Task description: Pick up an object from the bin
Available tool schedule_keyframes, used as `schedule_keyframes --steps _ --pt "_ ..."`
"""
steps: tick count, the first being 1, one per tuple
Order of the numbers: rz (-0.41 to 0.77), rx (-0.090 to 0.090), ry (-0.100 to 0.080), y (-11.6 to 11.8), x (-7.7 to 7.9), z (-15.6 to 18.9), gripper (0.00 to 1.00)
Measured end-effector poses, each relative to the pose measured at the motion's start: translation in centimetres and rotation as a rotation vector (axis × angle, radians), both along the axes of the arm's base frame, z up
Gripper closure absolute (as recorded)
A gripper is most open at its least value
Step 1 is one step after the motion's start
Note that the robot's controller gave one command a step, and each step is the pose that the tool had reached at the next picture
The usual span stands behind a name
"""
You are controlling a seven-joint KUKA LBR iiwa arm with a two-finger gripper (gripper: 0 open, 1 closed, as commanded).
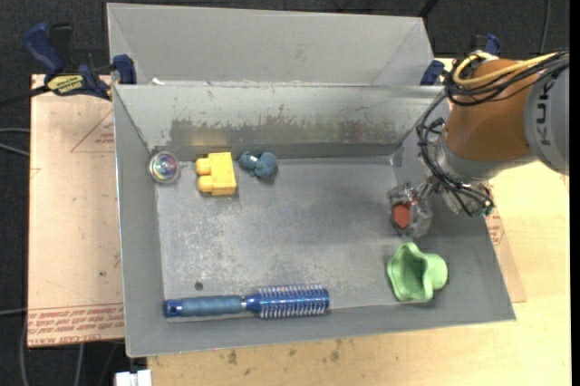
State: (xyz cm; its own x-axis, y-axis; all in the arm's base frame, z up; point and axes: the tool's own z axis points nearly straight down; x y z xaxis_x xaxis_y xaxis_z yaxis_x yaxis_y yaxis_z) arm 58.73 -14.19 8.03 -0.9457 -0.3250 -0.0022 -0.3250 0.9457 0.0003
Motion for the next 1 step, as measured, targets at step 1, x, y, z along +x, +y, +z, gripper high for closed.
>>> schedule_keyframes --steps 1 --pt "-0.14 0.0 -0.01 1.7 1.49 12.13 1.0"
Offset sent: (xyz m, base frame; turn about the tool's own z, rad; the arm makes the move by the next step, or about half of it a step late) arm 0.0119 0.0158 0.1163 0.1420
